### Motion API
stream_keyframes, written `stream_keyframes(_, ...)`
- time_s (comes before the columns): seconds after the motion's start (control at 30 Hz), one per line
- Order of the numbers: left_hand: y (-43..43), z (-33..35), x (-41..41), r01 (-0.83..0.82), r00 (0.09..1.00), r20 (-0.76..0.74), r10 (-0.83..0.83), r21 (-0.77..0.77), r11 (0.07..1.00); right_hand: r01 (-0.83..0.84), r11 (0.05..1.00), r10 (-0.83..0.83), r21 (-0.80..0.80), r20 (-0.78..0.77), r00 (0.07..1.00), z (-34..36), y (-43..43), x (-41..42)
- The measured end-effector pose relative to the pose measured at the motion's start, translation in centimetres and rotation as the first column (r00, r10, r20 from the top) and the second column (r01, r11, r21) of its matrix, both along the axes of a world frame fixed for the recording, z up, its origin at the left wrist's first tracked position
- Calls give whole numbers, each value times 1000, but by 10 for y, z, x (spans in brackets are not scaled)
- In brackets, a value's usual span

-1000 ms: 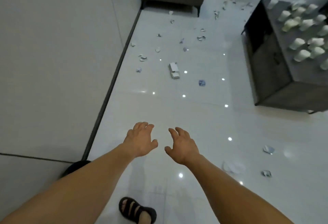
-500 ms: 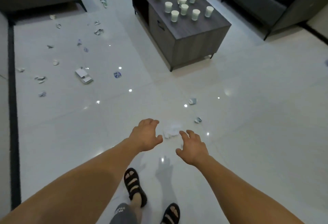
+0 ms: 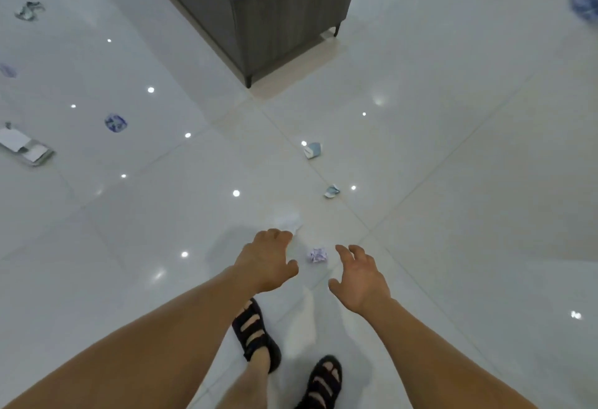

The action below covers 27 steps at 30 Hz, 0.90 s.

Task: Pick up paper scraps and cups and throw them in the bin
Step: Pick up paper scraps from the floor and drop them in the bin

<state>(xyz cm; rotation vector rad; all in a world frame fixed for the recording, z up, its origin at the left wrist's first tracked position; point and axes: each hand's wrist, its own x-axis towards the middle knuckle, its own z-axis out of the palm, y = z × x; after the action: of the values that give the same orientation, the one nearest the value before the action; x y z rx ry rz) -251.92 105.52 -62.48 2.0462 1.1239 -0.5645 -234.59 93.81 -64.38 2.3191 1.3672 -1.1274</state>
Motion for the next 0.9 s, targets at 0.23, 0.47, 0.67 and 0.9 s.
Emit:
stream_keyframes(0.23, -1, -176, 20, -6, 997, -78, -4, -131, 991, 26, 998, -29, -50, -53, 998, -186, 20, 27)
stream_keyframes(0.47, 2, -350, 38, -98, 995, -31, 95, -115, 989, -93, 991, 95, -93, 17, 995, -386, 25, 42)
stream_keyframes(0.67, -16, -427, 28, -122, 992, -57, 114, -160, 980, -235, 970, 226, 65, 116, 967, -480, 9, 35)
stream_keyframes(0.9, -18, -407, 33, -372, 921, 4, 390, -291, 881, 45, 941, 20, 334, -191, 981, -437, 24, 22)
